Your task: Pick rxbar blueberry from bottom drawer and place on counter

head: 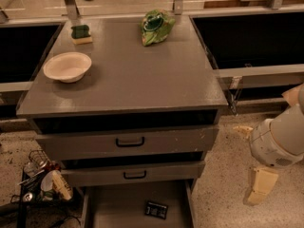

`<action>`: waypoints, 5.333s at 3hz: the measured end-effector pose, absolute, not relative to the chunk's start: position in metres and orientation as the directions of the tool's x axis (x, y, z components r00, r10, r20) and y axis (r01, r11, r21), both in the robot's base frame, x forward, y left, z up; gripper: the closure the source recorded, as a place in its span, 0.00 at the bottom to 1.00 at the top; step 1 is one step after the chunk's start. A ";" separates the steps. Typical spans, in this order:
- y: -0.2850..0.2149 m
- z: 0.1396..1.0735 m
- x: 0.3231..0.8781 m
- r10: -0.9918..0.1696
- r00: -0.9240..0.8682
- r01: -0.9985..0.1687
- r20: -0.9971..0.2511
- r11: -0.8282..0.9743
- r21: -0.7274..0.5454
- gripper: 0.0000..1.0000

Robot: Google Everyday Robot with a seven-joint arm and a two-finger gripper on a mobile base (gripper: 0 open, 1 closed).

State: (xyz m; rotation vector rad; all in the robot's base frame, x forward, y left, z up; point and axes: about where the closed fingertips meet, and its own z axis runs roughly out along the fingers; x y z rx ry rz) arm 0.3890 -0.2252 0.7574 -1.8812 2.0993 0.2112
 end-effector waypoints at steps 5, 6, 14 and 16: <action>-0.200 0.673 0.356 -0.923 -0.106 -0.994 -0.369 0.100 0.036 0.00; -0.190 0.651 0.349 -0.920 -0.103 -0.994 -0.379 0.080 0.076 0.00; -0.138 0.531 0.376 -0.905 -0.224 -0.965 -0.363 0.257 -0.045 0.00; -0.111 0.452 0.367 -0.946 -0.151 -0.984 -0.288 0.171 -0.045 0.00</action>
Offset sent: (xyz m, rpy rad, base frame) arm -0.0045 0.0018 -0.0190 -0.0471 0.0406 0.0049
